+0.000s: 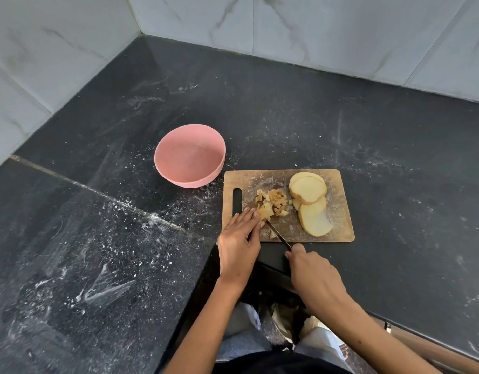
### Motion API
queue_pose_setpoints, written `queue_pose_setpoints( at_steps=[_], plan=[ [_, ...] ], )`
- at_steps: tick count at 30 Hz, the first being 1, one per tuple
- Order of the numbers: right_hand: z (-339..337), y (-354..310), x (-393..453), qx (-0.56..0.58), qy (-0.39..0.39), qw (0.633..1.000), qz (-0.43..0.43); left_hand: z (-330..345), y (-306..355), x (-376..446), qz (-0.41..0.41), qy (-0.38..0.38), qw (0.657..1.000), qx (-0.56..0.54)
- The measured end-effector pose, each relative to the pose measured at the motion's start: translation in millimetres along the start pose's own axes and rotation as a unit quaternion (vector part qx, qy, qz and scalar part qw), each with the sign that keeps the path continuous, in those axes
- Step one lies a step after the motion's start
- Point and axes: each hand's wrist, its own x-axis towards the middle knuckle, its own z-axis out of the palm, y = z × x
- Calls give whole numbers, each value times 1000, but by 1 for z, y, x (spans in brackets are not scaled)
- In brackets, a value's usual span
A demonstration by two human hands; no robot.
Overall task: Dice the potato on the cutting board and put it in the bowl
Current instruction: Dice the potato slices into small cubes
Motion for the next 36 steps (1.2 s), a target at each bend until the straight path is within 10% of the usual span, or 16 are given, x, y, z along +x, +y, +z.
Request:
queue_pose_setpoints(
  at_steps=[36],
  plan=[
    [-8, -26, 32, -3, 80, 996, -43, -9, -2, 4, 15, -11, 1000, -10]
  ],
)
